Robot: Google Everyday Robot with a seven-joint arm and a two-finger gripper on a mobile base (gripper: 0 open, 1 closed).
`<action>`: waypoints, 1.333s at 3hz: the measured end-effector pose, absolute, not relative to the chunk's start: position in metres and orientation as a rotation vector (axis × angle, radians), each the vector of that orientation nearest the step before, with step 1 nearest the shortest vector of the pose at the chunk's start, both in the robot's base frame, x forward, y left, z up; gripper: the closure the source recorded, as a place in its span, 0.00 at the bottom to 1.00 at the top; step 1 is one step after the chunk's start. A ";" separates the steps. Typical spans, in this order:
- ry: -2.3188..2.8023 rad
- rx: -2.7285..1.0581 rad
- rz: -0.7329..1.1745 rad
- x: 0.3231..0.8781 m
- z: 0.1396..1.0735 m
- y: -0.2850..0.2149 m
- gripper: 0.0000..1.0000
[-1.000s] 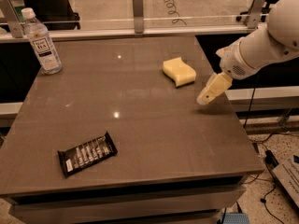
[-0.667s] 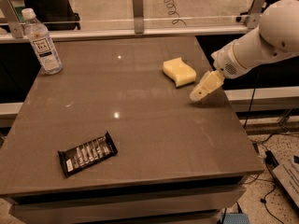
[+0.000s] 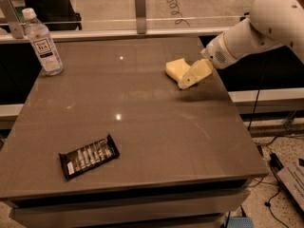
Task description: Move sponge near blue plastic bottle
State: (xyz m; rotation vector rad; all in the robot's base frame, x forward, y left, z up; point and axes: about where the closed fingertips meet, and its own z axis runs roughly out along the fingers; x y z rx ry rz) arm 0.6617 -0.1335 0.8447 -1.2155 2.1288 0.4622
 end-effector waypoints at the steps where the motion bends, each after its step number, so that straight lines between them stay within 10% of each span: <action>1: 2.165 -1.199 0.525 0.662 0.837 -0.123 0.00; 4: 2.232 -1.188 0.617 0.653 0.816 -0.115 0.63</action>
Offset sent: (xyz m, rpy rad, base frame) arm -0.0127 0.0054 -0.0448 0.0402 0.1936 -0.0404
